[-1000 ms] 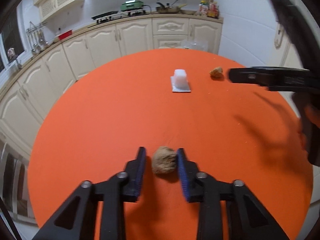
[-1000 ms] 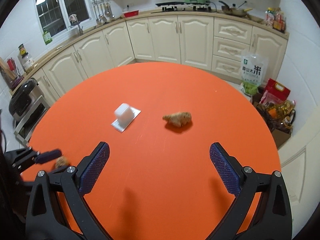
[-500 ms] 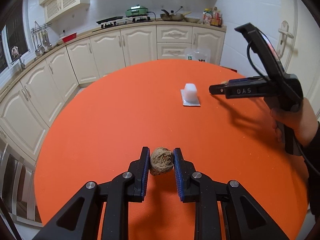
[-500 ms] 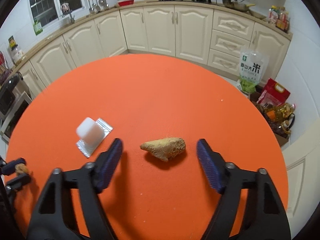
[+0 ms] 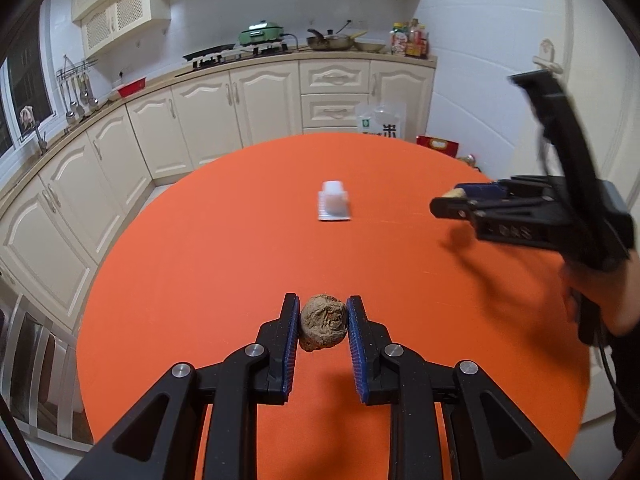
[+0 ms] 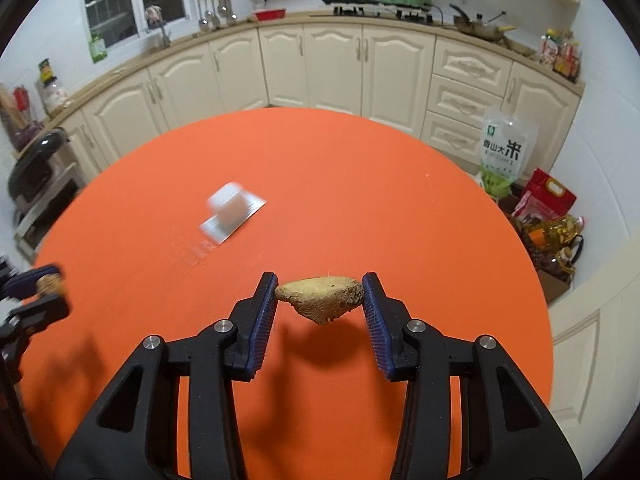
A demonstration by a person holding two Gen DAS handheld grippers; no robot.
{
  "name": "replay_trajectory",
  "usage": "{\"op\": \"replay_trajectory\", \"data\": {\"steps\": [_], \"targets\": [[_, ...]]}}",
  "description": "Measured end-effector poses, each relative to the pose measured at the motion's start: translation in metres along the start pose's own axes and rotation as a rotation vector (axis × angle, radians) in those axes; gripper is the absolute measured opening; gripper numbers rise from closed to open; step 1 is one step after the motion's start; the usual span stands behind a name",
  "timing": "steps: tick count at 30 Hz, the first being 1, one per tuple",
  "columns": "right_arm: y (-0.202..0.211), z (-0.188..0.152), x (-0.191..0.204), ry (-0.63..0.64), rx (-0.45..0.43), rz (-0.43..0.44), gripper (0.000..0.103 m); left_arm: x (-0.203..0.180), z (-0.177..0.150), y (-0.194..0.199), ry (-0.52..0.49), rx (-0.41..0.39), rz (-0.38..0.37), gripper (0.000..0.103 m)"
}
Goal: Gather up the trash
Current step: 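Carry both lumps to the blue bin and open both tools over it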
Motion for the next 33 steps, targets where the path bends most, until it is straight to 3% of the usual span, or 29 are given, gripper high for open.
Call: {"op": "replay_trajectory", "data": {"steps": [9, 18, 25, 33], "targets": [[0.104, -0.066, 0.007, -0.016, -0.090, 0.004, 0.041, -0.061, -0.008, 0.054, -0.068, -0.037, -0.056, 0.020], [0.199, -0.151, -0.047, -0.138, -0.152, -0.083, 0.041, -0.164, -0.008, 0.094, -0.199, -0.042, -0.203, 0.020], [0.225, -0.205, -0.092, -0.230, -0.143, -0.123, 0.041, -0.239, 0.001, 0.090, -0.303, -0.009, -0.250, 0.020], [0.225, -0.242, -0.135, -0.301, -0.114, -0.140, 0.041, -0.322, 0.021, 0.060, -0.387, 0.043, -0.287, 0.020]]}}
Point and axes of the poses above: each gripper's, at about its wrist camera, not at the fingertips, and y roughly against the way its jaws point, x to its left, z to its top, the point moved 4 cm from there along -y, roughly the way its jaws point, and after that the axes turned 15 degrees about z, right-handed, at the moved point
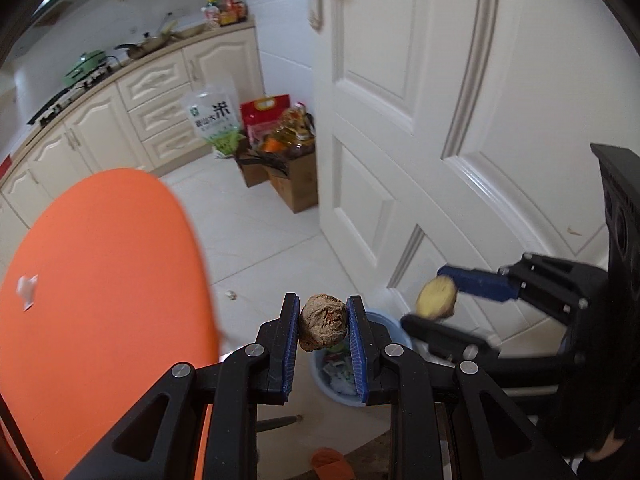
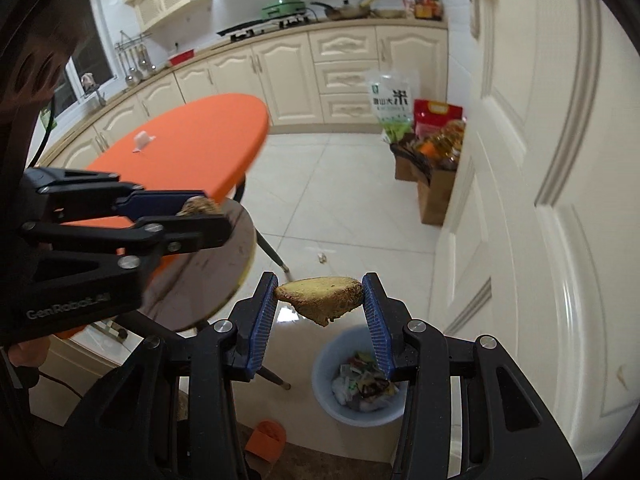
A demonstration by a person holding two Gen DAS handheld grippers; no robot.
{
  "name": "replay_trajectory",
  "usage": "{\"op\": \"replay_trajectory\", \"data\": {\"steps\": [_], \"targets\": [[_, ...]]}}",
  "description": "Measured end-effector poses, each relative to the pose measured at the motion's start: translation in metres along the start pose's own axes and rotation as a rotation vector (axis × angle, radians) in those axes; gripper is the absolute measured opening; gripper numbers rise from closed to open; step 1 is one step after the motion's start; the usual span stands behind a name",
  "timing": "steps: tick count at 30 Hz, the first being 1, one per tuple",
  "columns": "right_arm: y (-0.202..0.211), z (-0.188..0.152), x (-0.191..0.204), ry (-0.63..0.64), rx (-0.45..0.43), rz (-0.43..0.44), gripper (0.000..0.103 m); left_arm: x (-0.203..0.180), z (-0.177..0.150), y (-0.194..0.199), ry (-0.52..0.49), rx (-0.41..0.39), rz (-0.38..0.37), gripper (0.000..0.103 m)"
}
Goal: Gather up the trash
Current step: 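Carry both lumps to the blue bin and open both tools over it, then move both tools back to the table toward the white foam box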
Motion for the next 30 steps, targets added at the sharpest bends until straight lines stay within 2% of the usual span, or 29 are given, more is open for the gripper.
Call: {"op": "replay_trajectory", "data": {"steps": [4, 8, 10, 12, 17, 19, 21, 25, 28, 30], "targets": [[-0.003, -0.009, -0.023, -0.034, 0.015, -0.003, 0.041, -0.021, 0.024, -0.027, -0.029, 0.030, -0.013, 0.021], [-0.008, -0.016, -0.035, -0.058, 0.027, -0.009, 0.042, -0.033, 0.035, -0.049, -0.054, 0.064, -0.010, 0.022], [-0.011, -0.020, -0.039, -0.065, 0.035, -0.009, 0.042, -0.038, 0.039, -0.057, -0.058, 0.077, -0.013, 0.026], [-0.015, -0.023, -0.042, -0.071, 0.041, -0.008, 0.042, -0.040, 0.042, -0.063, -0.061, 0.085, -0.008, 0.039], [-0.019, -0.025, -0.043, -0.075, 0.045, -0.008, 0.042, -0.042, 0.046, -0.067, -0.066, 0.076, 0.015, 0.042], [-0.018, -0.022, -0.042, -0.076, 0.032, -0.010, 0.046, -0.041, 0.045, -0.066, -0.064, 0.069, 0.026, 0.042], [-0.016, -0.019, -0.041, -0.075, 0.024, -0.023, 0.063, -0.038, 0.042, -0.063, -0.056, 0.062, 0.034, 0.043], [-0.010, -0.015, -0.034, -0.069, 0.012, -0.027, 0.066, -0.030, 0.036, -0.048, -0.040, 0.044, 0.044, 0.044], [-0.003, -0.009, -0.021, -0.062, 0.000, -0.023, 0.075, -0.020, 0.028, -0.031, -0.017, 0.027, 0.047, 0.045], [0.002, -0.004, -0.011, -0.050, -0.009, -0.024, 0.079, -0.008, 0.022, -0.015, -0.004, 0.010, 0.050, 0.049]]}}
Point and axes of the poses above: each gripper's, at about its wrist camera, not at the fingertips, and y roughly against the way its jaws point, x to its left, z to its top, the point moved 4 cm from there along -y, roughly the way its jaws point, and after that the axes turned 15 degrees about z, right-handed, at the moved point
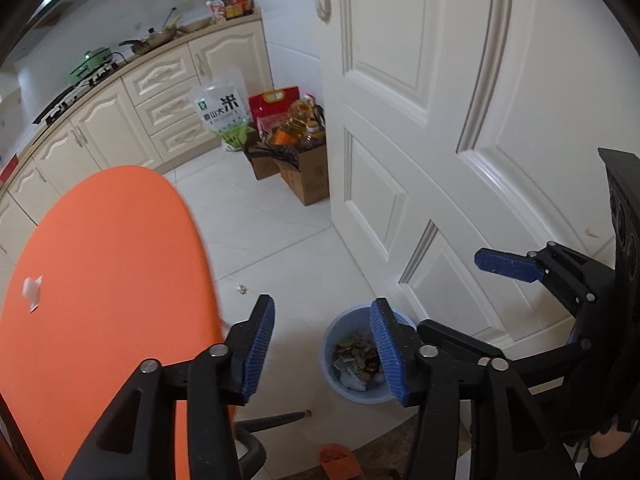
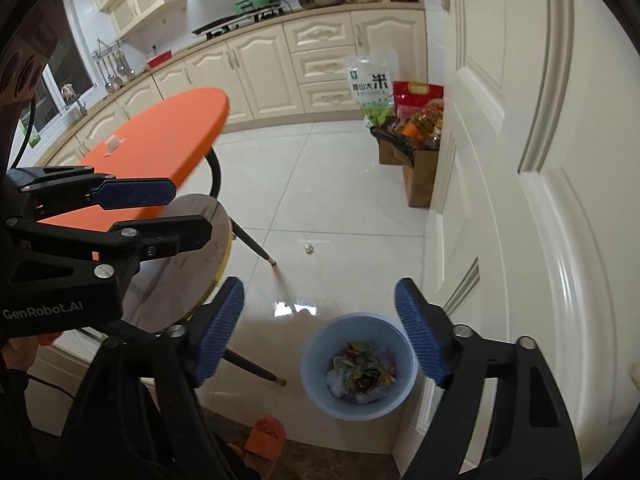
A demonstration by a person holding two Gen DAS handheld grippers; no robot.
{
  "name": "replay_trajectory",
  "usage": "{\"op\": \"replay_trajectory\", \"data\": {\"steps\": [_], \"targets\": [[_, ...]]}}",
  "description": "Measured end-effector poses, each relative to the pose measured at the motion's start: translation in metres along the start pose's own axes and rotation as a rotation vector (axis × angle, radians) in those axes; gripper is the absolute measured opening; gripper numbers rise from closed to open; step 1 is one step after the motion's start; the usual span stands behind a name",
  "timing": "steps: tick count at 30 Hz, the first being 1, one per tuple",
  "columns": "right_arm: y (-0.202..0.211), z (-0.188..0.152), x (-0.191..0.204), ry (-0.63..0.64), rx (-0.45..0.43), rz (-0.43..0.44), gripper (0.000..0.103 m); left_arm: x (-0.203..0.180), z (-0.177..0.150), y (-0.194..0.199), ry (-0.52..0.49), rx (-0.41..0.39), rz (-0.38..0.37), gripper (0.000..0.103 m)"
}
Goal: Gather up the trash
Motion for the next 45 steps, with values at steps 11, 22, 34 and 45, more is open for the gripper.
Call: {"op": "replay_trajectory", "data": {"steps": [11, 22, 34, 45], "targets": [[0.018, 0.054, 0.112, 0.141, -0.090, 0.047, 0.096, 0.101, -0.049, 0.077, 0.141, -0.113, 0.069, 0.059], [-0.067, 0.118, 0.227, 0.289, -0.038, 0.147, 0.098, 0.229, -0.086, 0.088, 0.271, -0.109, 0.253, 0.059], [-0.183, 0.173, 0.230, 0.243, 0.044, 0.210, 0.099, 0.313, -0.057, -0.040, 0.380, 0.041, 0.214, 0.057], [-0.200, 0.170, 0.188, 0.195, 0.053, 0.224, 0.099, 0.346, -0.033, -0.116, 0.370, 0.136, 0.219, 0.020]]}}
Point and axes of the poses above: each gripper's, at about its wrist camera, not at the fingertips, and y roughly against the way its jaws point, x to its left, z to its top, the point moved 4 cm from there along -y, roughly the way its jaws point, and after that the axes turned 15 degrees about z, right-handed, at the moved point
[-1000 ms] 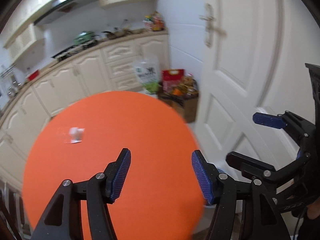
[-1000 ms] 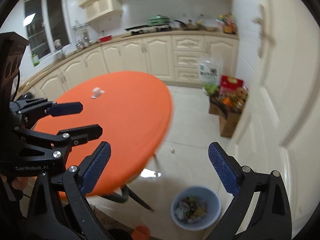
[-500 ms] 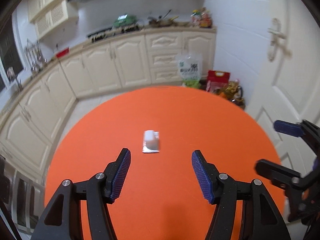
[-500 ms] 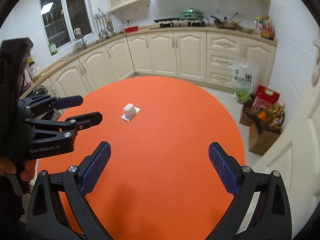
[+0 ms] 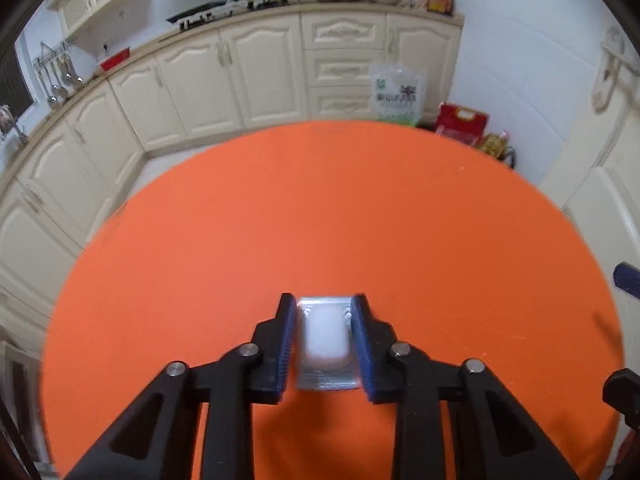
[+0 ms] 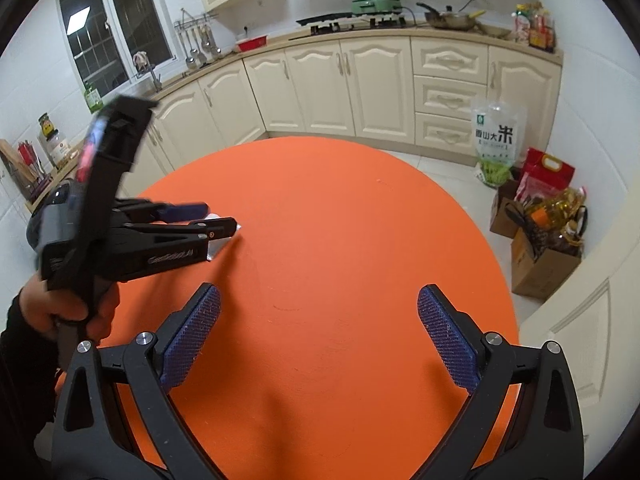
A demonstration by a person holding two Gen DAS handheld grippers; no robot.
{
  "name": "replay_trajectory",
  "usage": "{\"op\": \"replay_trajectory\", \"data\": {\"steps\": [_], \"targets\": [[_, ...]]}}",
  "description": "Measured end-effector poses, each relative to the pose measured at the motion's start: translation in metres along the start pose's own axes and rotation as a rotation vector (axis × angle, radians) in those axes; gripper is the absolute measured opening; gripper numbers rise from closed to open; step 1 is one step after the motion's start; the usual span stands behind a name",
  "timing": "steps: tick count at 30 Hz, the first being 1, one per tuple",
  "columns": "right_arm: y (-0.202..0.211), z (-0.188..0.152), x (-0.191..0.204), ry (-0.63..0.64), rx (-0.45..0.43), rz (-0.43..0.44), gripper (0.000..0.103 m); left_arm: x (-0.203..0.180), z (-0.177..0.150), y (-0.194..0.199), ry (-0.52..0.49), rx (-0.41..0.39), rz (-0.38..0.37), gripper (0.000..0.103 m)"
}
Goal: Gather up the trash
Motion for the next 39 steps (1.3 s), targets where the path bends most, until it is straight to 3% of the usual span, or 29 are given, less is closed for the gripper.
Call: {"op": "replay_trajectory", "data": {"steps": [1, 7, 10, 12, 14, 16, 20, 23, 26, 29, 32, 39], "targets": [[0.005, -0.002, -0.002, -0.003, -0.008, 0.000, 0.099, -0.013, 0.016, -0.003, -0.010, -0.001, 0.014, 0.020], [0.051, -0.027, -0.012, -0.030, -0.052, -0.014, 0.099, -0.057, 0.023, 0.029, -0.065, -0.041, 0.012, 0.016], [0.081, -0.046, -0.018, -0.042, -0.071, -0.045, 0.099, -0.085, 0.004, 0.070, -0.104, -0.092, -0.022, 0.014], [0.107, -0.066, -0.024, -0.058, -0.088, -0.072, 0.099, -0.110, -0.013, 0.099, -0.130, -0.122, -0.062, 0.000], [0.130, -0.087, -0.030, -0.077, -0.096, -0.094, 0.099, -0.132, -0.026, 0.125, -0.157, -0.155, -0.101, 0.002], [0.152, -0.109, -0.039, -0.126, -0.104, -0.094, 0.100, -0.155, -0.039, 0.140, -0.202, -0.197, -0.067, 0.002], [0.168, -0.140, -0.043, -0.156, -0.088, -0.070, 0.102, -0.156, -0.051, 0.114, -0.148, -0.093, -0.009, 0.004], [0.179, -0.156, -0.042, -0.163, -0.112, -0.049, 0.102, -0.145, -0.043, 0.105, -0.068, -0.065, -0.018, 0.009], [0.178, -0.164, -0.046, -0.183, -0.116, -0.038, 0.102, -0.148, -0.046, 0.103, -0.065, -0.030, -0.037, 0.027], [0.174, -0.169, -0.052, -0.198, -0.118, -0.023, 0.102, -0.151, -0.051, 0.101, -0.062, -0.039, 0.000, 0.037], [0.170, -0.179, -0.052, -0.207, -0.107, -0.020, 0.102, -0.151, -0.053, 0.094, -0.011, 0.002, -0.001, 0.049], [0.172, -0.196, -0.060, -0.235, -0.102, -0.026, 0.102, -0.143, -0.062, 0.117, 0.100, -0.002, 0.032, 0.052]]}}
Point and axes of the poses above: each gripper's, at about its wrist camera, not at the fingertips, and y roughly against the way its jaws point, x to its left, z to its top, the point moved 4 cm from there along -y, roughly the way its jaws point, and after that the axes turned 15 degrees about z, right-handed, at the moved point
